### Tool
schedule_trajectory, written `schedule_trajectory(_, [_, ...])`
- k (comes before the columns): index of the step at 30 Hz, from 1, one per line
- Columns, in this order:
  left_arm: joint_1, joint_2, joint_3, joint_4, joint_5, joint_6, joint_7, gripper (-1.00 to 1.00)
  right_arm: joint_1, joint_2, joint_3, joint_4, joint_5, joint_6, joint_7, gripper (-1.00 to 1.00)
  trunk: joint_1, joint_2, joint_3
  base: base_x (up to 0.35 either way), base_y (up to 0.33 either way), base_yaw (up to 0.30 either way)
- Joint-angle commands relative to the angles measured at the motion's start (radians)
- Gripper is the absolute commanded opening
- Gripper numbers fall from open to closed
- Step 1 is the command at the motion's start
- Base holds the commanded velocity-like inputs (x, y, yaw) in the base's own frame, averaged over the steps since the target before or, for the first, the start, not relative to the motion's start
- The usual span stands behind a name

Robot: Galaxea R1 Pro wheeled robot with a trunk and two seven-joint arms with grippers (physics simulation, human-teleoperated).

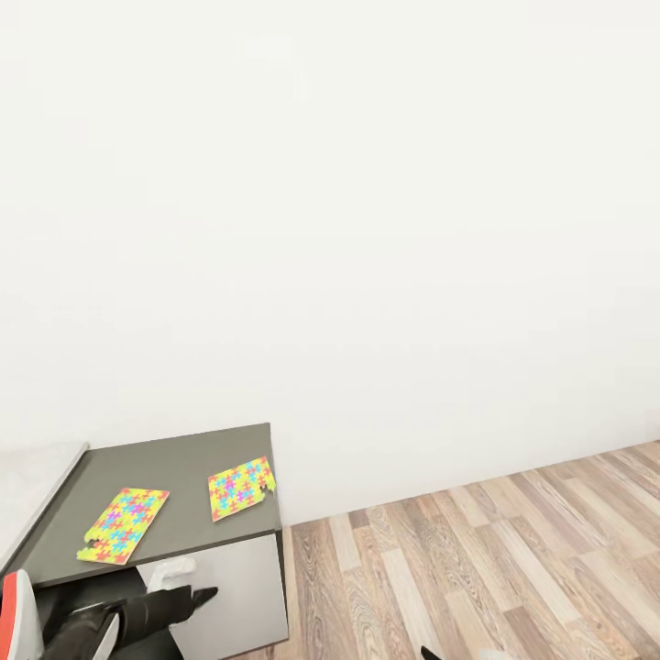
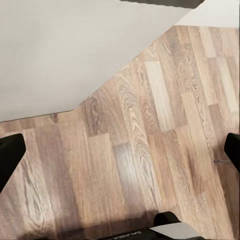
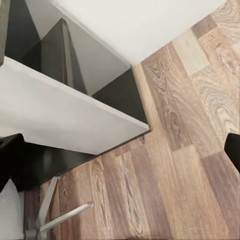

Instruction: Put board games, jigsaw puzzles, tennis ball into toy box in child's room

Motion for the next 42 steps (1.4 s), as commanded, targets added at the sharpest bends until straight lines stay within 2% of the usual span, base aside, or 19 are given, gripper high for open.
schedule_trajectory(1, [-0.007,-0.005,0.009,-0.007,-0.001,0.014,-0.014,1.00,-0.002,0.006,-0.006,-0.006,-0.015,0.013,0.011,1.00,0.001,-0.002,-0.002,0.000,0.000,0.000])
schedule_trajectory(5, [-0.027,-0.009,0.008,-0.030,0.024,0.037,-0.036,1.00,-0.004,0.024,-0.013,-0.028,-0.038,0.021,0.033,1.00,0.001,-0.002,-0.002,0.000,0.000,0.000])
schedule_trajectory(11, [-0.029,-0.010,0.007,-0.063,0.058,0.070,-0.070,1.00,-0.005,0.026,-0.014,-0.051,-0.073,0.022,0.067,1.00,0.001,-0.002,-0.002,0.000,0.000,-0.023])
schedule_trajectory(17, [-0.030,-0.009,0.006,-0.068,0.062,0.104,-0.097,1.00,-0.003,0.024,-0.014,-0.053,-0.107,0.022,0.091,1.00,0.001,-0.002,0.002,0.000,0.000,-0.182])
schedule_trajectory(25, [-0.030,-0.007,0.006,-0.069,0.063,0.118,-0.098,1.00,0.000,0.021,-0.015,-0.048,-0.108,0.022,0.126,1.00,0.001,-0.002,0.008,0.000,0.000,-0.246])
schedule_trajectory(42, [-0.030,-0.009,0.006,-0.070,0.063,0.116,-0.097,1.00,0.001,0.016,-0.017,-0.044,-0.109,0.022,0.132,1.00,0.001,-0.002,0.020,0.000,0.000,-0.255])
